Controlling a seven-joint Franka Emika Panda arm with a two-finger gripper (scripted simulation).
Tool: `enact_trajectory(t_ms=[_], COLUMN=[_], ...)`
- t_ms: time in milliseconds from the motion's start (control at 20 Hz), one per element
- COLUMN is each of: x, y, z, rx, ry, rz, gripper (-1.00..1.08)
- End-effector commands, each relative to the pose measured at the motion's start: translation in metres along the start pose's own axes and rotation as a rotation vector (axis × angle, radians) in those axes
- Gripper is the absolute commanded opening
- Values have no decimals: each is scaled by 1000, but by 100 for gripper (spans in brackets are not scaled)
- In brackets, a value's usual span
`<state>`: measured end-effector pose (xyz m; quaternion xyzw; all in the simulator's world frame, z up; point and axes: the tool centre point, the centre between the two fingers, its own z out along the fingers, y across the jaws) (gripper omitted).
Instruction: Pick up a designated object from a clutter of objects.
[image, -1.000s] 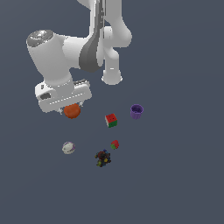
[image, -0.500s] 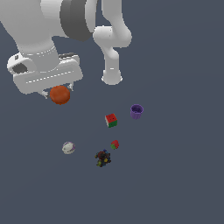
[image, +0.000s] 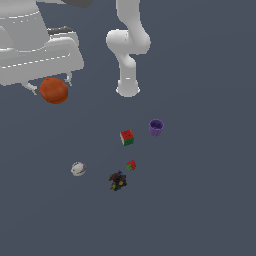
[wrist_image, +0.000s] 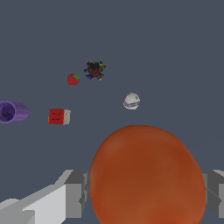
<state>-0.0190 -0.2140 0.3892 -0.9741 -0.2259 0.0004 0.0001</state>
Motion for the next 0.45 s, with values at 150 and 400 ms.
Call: enact_trajectory(t_ms=[150,400], x=[1,1], y=[4,6], z=[-21,-26], rx=[-1,0], ry=[1,1], rz=[0,-1], gripper=[-100,-100])
